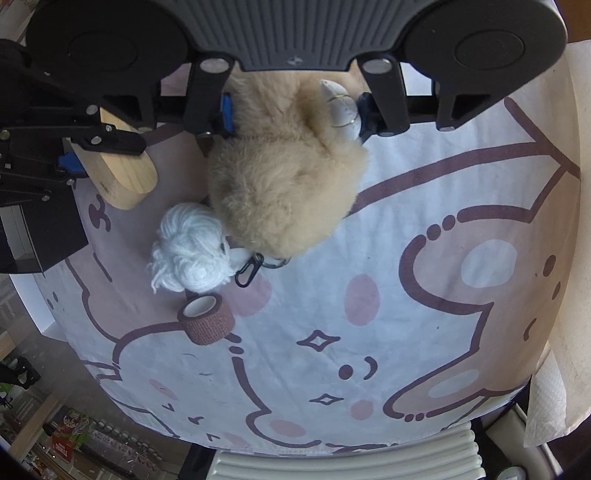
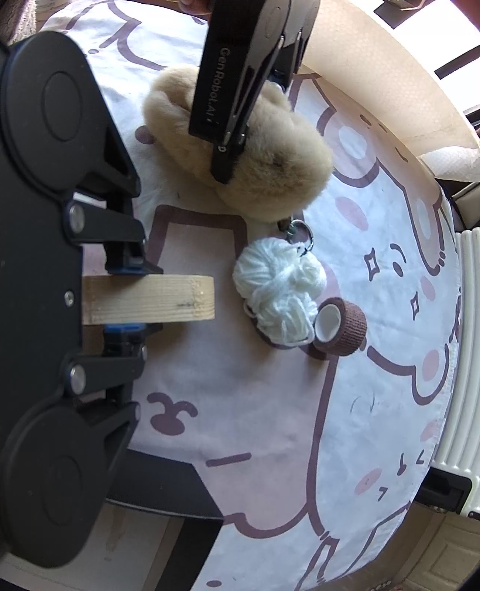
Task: Organize objects
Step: 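Close the left tool on the bunny while the right tool grasps the wooden block, then carry the bunny and wooden block with both tools over the black box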
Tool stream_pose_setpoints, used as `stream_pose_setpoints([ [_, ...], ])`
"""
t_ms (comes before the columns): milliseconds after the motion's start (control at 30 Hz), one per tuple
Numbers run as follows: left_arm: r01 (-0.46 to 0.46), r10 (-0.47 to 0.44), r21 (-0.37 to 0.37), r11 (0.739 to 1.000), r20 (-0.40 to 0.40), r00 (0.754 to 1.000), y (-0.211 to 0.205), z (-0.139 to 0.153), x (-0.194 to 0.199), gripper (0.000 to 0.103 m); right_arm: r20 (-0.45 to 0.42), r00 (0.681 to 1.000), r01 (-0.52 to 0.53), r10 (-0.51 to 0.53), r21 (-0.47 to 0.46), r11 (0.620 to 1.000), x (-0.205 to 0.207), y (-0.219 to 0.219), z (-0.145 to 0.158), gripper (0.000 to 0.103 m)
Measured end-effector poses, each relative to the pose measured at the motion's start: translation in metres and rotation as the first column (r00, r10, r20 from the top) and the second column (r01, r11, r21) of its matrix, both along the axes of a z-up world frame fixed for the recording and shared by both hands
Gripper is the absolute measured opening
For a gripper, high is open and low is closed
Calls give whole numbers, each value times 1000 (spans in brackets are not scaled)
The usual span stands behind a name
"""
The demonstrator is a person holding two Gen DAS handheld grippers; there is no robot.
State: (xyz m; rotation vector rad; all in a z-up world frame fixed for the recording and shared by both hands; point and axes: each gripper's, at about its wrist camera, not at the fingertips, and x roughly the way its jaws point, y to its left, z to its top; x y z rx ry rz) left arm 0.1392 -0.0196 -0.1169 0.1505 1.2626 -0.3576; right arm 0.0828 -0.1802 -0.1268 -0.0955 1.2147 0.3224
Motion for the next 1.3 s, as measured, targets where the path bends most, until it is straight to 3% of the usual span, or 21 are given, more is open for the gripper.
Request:
stream_pose_setpoints([
  [333,-41,39,55,998,37,999,-7,14,-17,51,38,999,27,-27,5,1000,-5,-1,14,24],
  [933,-153,154,-17,988,125,980,-6,71,-54,50,123,986,109,-111,26,994,-41,-14,64,24],
  [1300,-187,191,-43,982,126,974,-17,93,-86,50,142,974,172,-176,37,984,-69,-30,88,24],
])
